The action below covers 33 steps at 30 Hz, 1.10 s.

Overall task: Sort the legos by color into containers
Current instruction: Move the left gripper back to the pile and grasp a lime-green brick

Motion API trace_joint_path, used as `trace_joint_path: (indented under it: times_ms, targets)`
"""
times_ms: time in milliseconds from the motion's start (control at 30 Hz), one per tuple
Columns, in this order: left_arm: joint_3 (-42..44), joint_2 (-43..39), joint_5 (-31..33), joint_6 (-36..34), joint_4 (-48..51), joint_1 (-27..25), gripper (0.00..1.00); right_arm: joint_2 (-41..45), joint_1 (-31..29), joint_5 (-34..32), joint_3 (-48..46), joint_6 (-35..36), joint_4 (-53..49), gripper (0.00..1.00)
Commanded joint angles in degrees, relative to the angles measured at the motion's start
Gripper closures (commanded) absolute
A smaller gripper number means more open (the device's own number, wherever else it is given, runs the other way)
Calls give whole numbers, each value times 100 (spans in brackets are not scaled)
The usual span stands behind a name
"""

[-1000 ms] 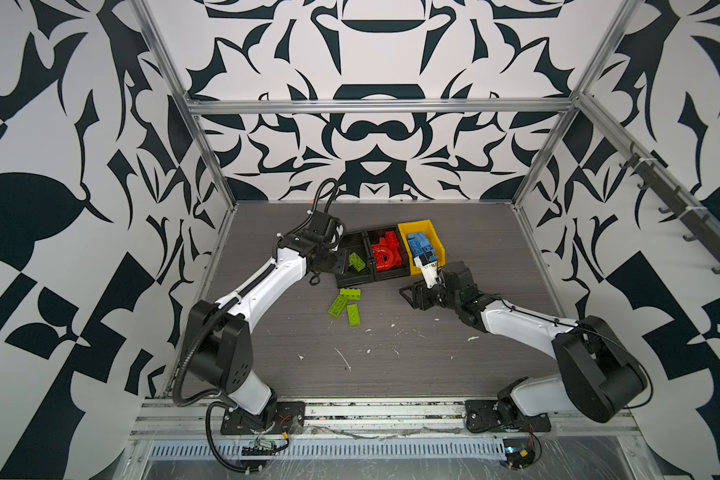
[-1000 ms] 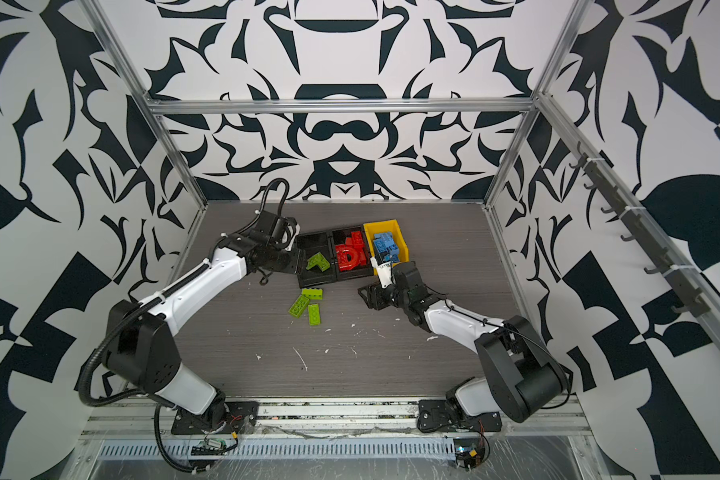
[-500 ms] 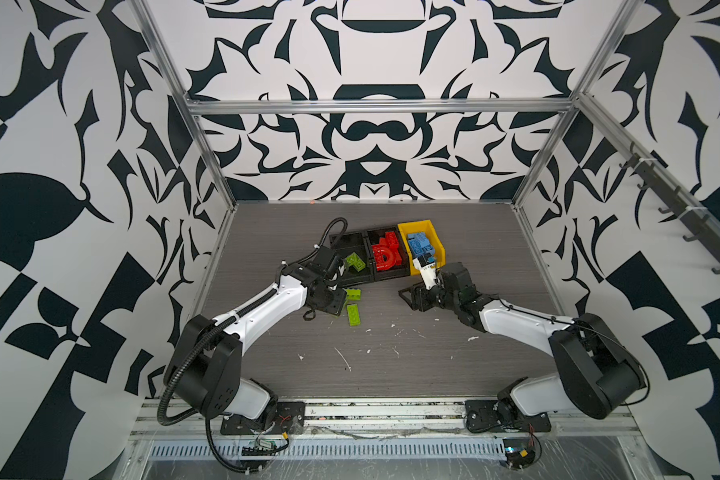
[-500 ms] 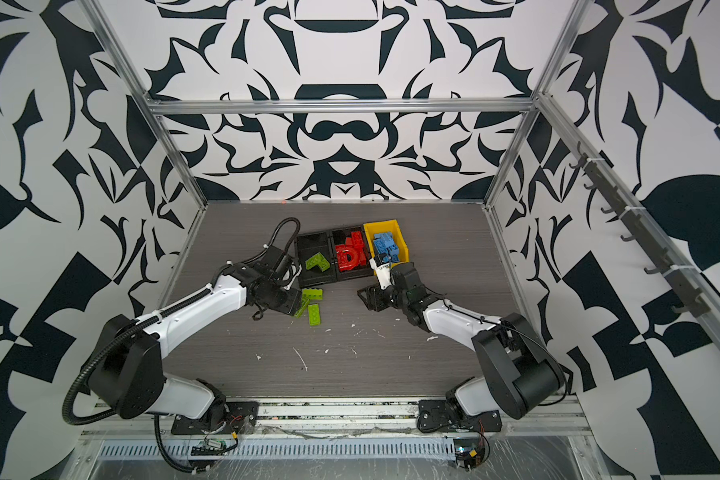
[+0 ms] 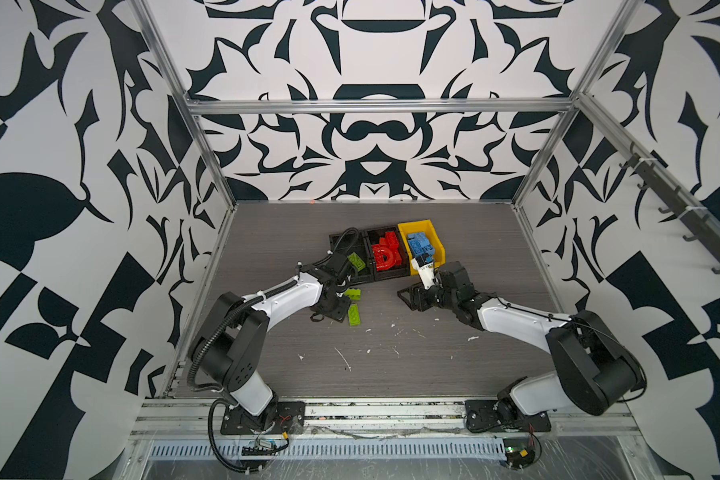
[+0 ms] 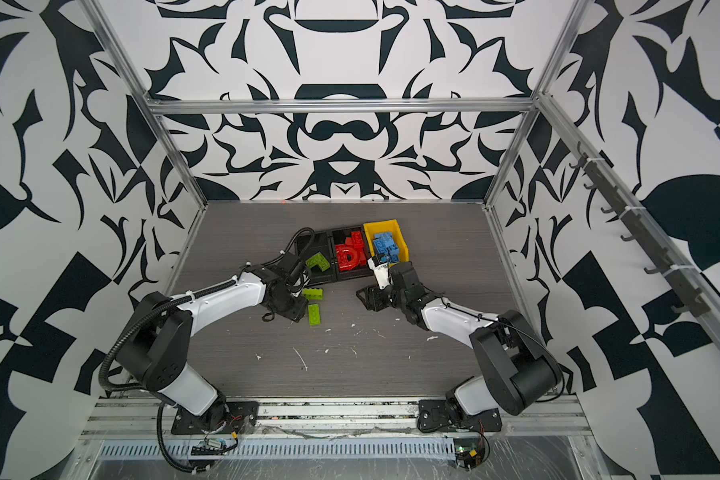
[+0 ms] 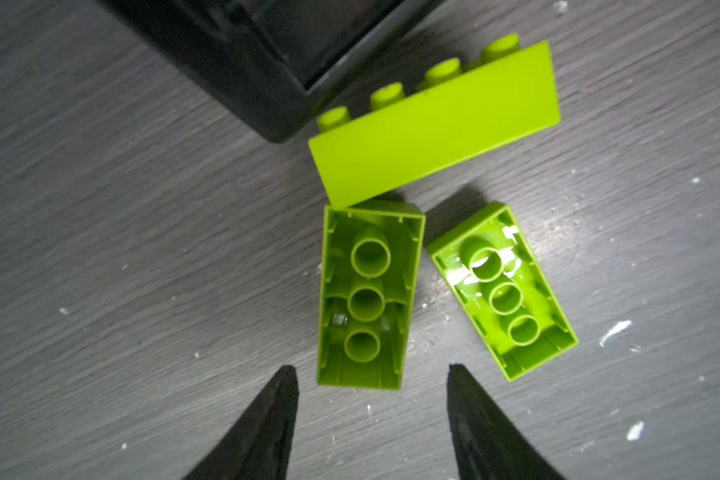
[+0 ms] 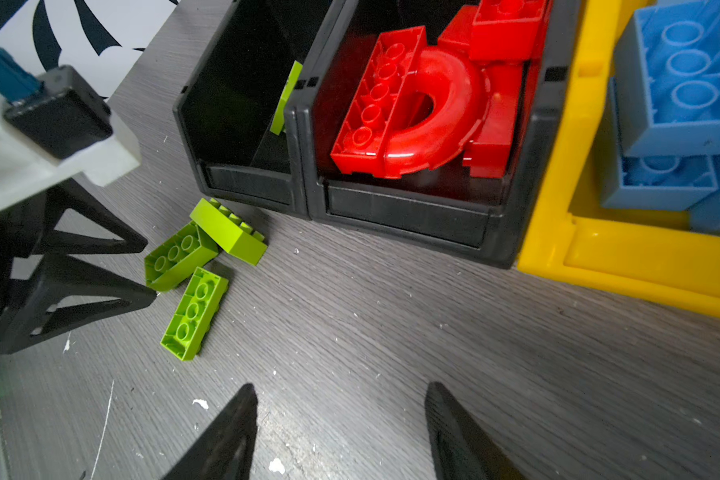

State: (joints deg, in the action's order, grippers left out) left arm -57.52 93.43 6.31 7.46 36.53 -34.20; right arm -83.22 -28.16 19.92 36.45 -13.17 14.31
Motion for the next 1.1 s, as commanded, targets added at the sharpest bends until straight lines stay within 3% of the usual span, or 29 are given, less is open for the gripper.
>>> trace_joint_path:
  times_ms: [0,367,1067]
  targets:
    - [-135,90,162,-94,2,-8,38,15,-31,63,205,86,20,34]
    - [-273,420,-45,-274,-132,-13,39,-36,-52,56,246,113,-32,33]
    - [-392,428,-99,-208,64,-8,64,-74,-81,47,302,164,-128,33]
